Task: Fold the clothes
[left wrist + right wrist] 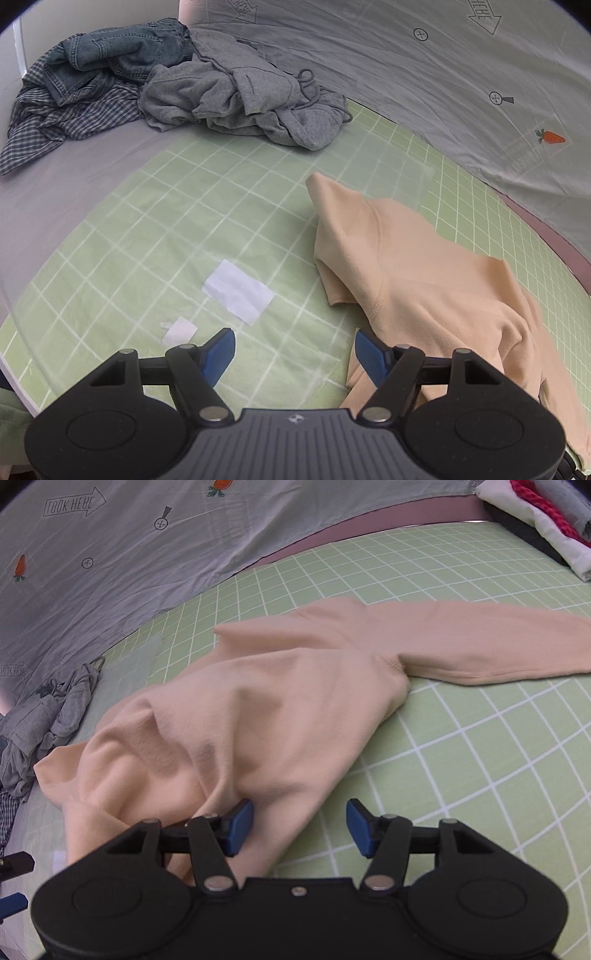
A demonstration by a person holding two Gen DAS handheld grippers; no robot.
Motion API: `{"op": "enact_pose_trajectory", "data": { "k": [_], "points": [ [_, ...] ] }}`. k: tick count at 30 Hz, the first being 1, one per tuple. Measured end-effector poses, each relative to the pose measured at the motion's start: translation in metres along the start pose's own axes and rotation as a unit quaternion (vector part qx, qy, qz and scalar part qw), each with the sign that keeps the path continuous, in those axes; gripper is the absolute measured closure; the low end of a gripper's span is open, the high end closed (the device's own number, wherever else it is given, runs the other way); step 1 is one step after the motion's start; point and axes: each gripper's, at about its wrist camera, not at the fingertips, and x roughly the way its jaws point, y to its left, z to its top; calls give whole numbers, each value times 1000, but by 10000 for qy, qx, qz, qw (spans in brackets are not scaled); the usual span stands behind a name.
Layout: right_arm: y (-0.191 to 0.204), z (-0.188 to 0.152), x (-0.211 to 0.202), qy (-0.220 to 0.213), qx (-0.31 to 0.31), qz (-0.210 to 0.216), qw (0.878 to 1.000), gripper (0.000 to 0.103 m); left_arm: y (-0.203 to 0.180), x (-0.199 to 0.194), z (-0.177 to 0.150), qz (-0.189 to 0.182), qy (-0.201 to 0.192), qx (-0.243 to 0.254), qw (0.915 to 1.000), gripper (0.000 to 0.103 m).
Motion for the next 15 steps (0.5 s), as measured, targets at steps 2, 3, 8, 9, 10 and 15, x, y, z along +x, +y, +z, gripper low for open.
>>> {"op": "enact_pose_trajectory", "data": {
  "k": [2,3,8,9,10,15],
  "points": [
    [7,0,6,-7,-36,-33,10000,59,0,5,6,-144,42,0,9999,30],
    [8,2,8,36,-78,-5,10000,70,-1,9,9,-209,48,0,9998,30],
    [6,10,8,-6,-215,28,9998,92,-11,31,30,-585,150,10,9982,30],
    [5,11,7,-28,-254,13,9997,94,-14,37,34,-647,180,10,9977,30],
    [5,13,6,-50,-293,-2,9996,95,-16,44,37,-668,213,5,9975,31],
    [0,19,-1,-159,-490,-77,9986,96,-25,73,47,-722,277,16,9970,44]
  ]
}}
